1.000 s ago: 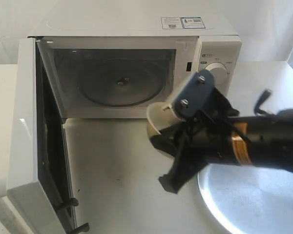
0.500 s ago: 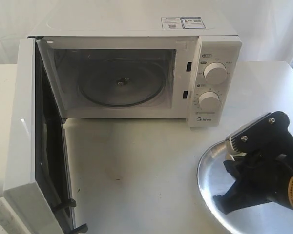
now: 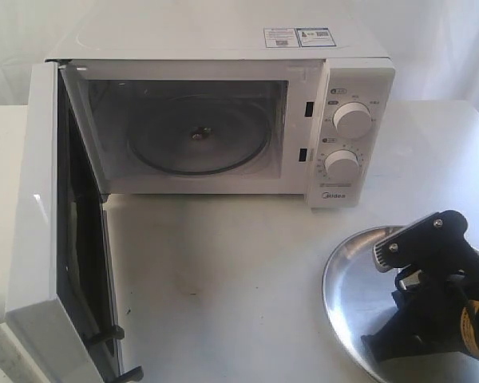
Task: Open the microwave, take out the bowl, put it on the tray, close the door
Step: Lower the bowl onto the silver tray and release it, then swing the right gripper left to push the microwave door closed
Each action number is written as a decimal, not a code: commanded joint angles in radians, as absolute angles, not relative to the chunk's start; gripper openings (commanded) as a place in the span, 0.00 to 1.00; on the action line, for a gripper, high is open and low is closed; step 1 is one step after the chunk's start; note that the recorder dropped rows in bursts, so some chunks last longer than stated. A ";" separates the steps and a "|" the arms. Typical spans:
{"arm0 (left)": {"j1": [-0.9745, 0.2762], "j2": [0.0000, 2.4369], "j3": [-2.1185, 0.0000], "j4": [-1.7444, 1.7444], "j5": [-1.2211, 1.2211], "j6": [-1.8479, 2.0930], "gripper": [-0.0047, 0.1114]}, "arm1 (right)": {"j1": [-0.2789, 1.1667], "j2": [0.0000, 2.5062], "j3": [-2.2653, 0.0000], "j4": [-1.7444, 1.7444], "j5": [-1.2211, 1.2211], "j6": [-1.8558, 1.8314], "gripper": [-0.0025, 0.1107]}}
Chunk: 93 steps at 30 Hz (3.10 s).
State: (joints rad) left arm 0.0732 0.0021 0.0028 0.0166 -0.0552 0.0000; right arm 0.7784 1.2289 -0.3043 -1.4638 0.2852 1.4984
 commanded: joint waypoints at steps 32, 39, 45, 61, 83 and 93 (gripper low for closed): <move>0.069 0.000 0.000 0.009 -0.059 0.000 0.04 | 0.778 1.017 -0.328 -1.523 0.044 1.548 0.23; 0.069 0.000 0.000 0.009 -0.059 0.000 0.04 | 0.778 0.930 -0.370 -1.502 -0.301 1.419 0.02; 0.069 0.000 0.000 0.009 -0.059 0.000 0.04 | 0.778 0.959 -0.511 -1.385 -0.450 1.215 0.02; 0.069 0.000 0.000 0.009 -0.059 0.000 0.04 | 1.015 1.312 -0.911 -1.312 -0.449 1.095 0.02; 0.069 0.000 0.000 0.009 -0.059 0.000 0.04 | 1.465 1.478 -1.068 -1.346 0.051 1.012 0.02; 0.069 0.000 0.000 0.009 -0.059 0.000 0.04 | 1.458 1.528 -1.068 -1.361 0.723 0.987 0.02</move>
State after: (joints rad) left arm 0.0732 0.0021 0.0028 0.0166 -0.0552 0.0000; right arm 1.4671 1.5072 -1.0831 -1.3644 0.3829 1.0059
